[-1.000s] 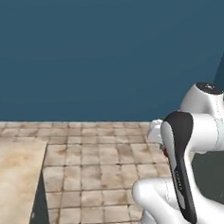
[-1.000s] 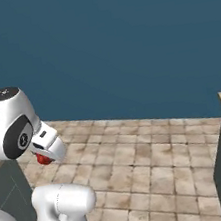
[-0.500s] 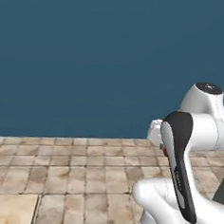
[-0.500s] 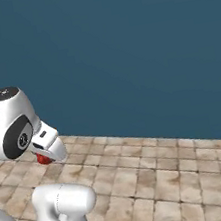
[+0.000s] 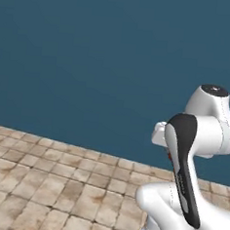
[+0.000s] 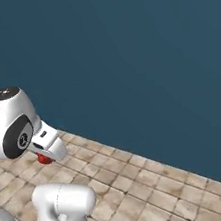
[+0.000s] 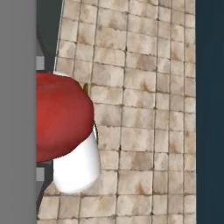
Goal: Place the cold items (bell pepper and orange) from the fridge in one tupperware on the dining counter. Place the warm items (kebab skewer and hot dog) in the stove area in another tupperware.
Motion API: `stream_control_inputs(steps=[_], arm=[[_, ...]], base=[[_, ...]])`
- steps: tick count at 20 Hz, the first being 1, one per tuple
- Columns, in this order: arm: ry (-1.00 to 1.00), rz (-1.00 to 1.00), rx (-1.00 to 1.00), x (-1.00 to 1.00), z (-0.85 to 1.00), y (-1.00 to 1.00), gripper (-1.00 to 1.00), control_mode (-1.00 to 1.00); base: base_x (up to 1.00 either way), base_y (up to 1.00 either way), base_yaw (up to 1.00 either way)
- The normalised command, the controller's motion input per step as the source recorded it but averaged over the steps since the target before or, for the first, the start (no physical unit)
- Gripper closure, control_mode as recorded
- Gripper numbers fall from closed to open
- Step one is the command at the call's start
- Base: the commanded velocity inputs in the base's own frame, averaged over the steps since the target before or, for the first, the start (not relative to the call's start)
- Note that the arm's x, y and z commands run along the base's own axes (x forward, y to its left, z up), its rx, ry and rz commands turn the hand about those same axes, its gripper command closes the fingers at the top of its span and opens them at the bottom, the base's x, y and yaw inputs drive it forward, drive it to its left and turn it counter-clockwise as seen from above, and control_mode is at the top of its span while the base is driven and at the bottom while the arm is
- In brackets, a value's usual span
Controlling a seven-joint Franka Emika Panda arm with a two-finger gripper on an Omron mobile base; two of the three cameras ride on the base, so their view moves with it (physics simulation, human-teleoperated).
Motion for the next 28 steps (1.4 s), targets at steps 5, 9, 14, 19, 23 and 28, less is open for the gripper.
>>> stream_control_inputs(steps=[5, 9, 14, 19, 23, 28], arm=[[0.00, 0.00, 0.00, 0.00, 0.00, 0.00, 1.00, 1.00], [0.00, 0.00, 0.00, 0.00, 0.00, 0.00, 1.00, 1.00], [0.00, 0.00, 0.00, 0.00, 0.00, 0.00, 1.00, 1.00], [0.00, 0.00, 0.00, 0.00, 0.00, 0.00, 1.00, 1.00], [0.00, 0.00, 0.00, 0.00, 0.00, 0.00, 1.00, 1.00], [0.00, 0.00, 0.00, 0.00, 0.00, 0.00, 1.00, 1.00]], base=[[0.99, -0.07, 0.49], [1.00, -0.34, 0.61], [0.94, -0.38, 0.79], [1.00, -0.25, 0.76], [1.00, -0.19, 0.71], [1.00, -0.16, 0.65]])
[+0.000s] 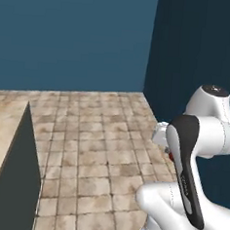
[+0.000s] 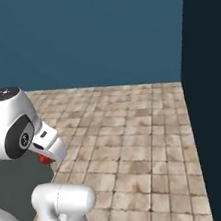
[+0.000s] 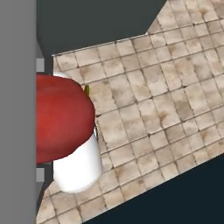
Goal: Place the cold items (bell pepper and orange) from the fridge in one tupperware on the dining counter. Place the warm items (kebab skewer and hot dog) in the stove area in another tupperware.
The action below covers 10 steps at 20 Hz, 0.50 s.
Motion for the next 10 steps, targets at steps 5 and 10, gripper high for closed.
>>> stream_control_inputs(steps=[5, 10], arm=[[0.00, 0.00, 0.00, 0.00, 0.00, 0.00, 1.00, 1.00], [0.00, 0.00, 0.00, 0.00, 0.00, 0.00, 1.00, 1.00]], base=[[1.00, -0.09, 0.59], [1.00, -0.57, 0.28]])
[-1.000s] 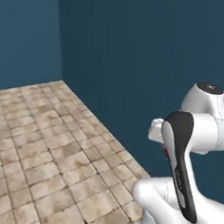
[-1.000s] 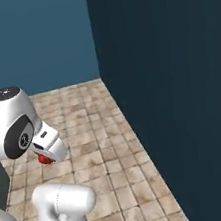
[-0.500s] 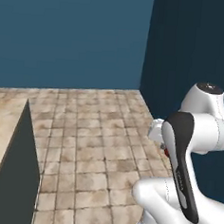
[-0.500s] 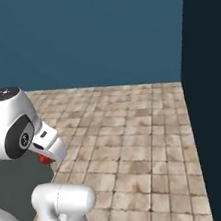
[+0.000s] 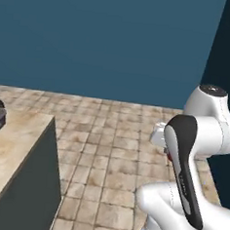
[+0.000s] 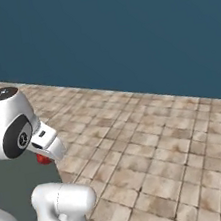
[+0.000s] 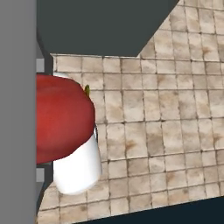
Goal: Place the cold items (bell pepper and orange) from the fridge in one tupperware on the dining counter. Place the warm items (kebab skewer and hot dog) in the stove area in another tupperware.
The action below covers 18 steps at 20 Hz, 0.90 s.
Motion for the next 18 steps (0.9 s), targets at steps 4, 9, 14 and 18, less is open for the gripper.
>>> stream_control_inputs(steps=[4, 9, 14, 18], arm=[[0.00, 0.00, 0.00, 0.00, 0.00, 0.00, 1.00, 1.00], [0.00, 0.00, 0.00, 0.00, 0.00, 0.00, 1.00, 1.00], [0.00, 0.00, 0.00, 0.00, 0.00, 0.00, 1.00, 1.00], [0.00, 0.00, 0.00, 0.00, 0.00, 0.00, 1.00, 1.00]], base=[[1.00, -0.99, 0.00], [1.00, -0.54, 0.05], [1.00, 0.00, 0.36], [1.00, -0.05, 0.56]])
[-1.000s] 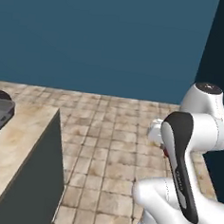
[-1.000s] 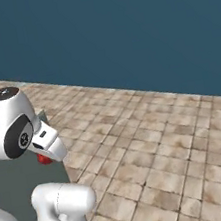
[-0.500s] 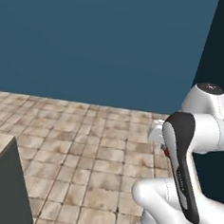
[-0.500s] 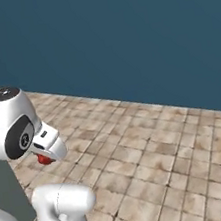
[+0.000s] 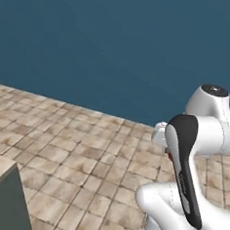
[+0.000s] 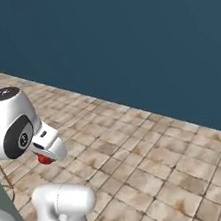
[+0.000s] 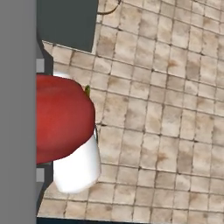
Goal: Place the cold items (bell pepper and orange) from the fridge in one tupperware on the dining counter. Place the warm items (kebab skewer and hot dog) in the stove area in another tupperware.
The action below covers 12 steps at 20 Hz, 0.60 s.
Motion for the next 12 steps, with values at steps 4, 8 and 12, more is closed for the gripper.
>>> stream_control_inputs(steps=[4, 8, 12], arm=[[0.00, 0.00, 0.00, 0.00, 0.00, 0.00, 1.00, 1.00], [0.00, 0.00, 0.00, 0.00, 0.00, 0.00, 1.00, 1.00], [0.00, 0.00, 0.00, 0.00, 0.00, 0.00, 1.00, 1.00]], base=[[1.00, -0.18, 0.63], [1.00, -0.26, 0.65], [1.00, -0.44, 0.50]])
